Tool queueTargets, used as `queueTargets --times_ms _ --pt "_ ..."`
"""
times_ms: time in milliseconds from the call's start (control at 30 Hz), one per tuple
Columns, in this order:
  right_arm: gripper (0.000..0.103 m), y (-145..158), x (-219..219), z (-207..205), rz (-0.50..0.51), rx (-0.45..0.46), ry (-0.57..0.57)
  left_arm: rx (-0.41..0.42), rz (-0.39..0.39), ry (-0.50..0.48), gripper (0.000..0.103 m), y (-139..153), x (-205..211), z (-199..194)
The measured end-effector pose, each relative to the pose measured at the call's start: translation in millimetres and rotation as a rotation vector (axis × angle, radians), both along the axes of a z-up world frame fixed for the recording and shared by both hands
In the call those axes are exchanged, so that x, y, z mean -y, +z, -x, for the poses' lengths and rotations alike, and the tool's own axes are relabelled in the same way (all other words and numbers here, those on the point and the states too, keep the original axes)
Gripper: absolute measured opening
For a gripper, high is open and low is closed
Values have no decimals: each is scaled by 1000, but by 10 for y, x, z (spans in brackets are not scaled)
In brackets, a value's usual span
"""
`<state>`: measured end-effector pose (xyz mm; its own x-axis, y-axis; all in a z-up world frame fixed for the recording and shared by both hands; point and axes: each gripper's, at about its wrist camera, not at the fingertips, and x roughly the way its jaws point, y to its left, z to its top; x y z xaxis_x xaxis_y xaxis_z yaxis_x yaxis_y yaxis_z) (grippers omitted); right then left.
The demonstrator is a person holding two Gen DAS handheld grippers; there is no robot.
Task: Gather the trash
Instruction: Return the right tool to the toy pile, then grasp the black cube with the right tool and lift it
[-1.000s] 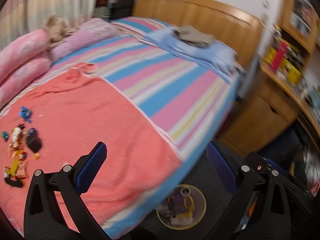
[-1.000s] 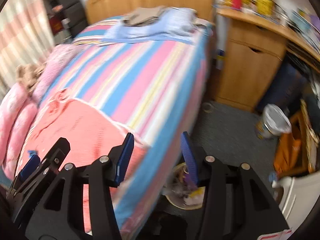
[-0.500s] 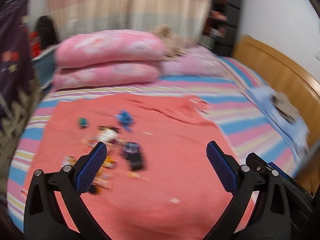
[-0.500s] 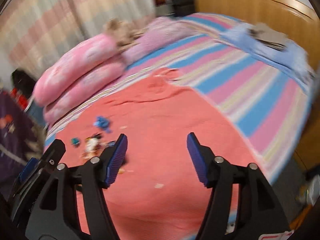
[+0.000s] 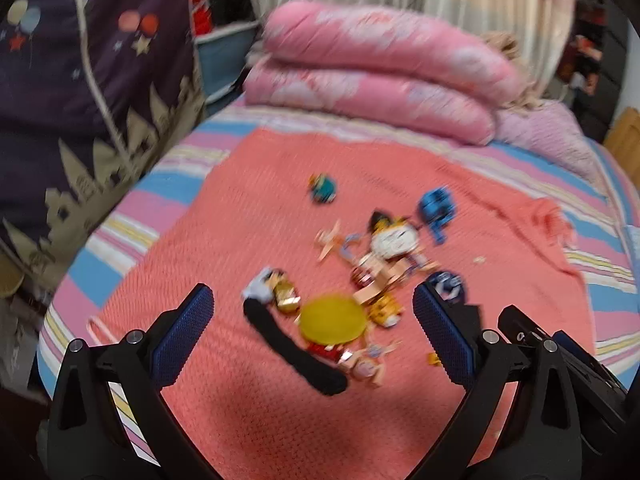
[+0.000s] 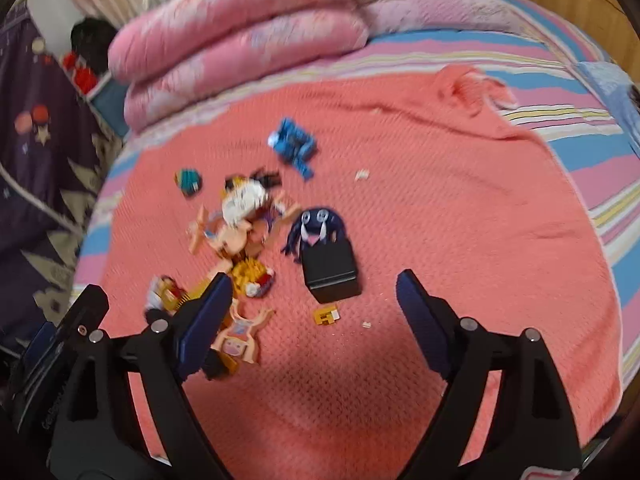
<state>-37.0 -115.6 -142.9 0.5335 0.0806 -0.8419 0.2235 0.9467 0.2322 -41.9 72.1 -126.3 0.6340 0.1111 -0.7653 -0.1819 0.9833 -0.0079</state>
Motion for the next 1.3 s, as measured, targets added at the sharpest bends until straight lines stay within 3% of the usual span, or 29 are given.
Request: queueTargets --times_ms 267,567,733,933,1300 --pt "82 -625 -103 -382 33 -103 72 -113 9 59 97 -569 -19 -207" --pt "82 -948 1 -572 49 -150 82 -164 7 62 97 -862 142 -377" --pt "79 -1047 37 -604 32 -165 87 -181 -3 56 97 -917 198 -407" --pt "52 -1095 77 -609 -24 -174 115 -189 -20 28 97 -924 302 -418" --pt "50 -724 291 -448 -67 -125 40 -144 -23 -42 97 -554 486 -357"
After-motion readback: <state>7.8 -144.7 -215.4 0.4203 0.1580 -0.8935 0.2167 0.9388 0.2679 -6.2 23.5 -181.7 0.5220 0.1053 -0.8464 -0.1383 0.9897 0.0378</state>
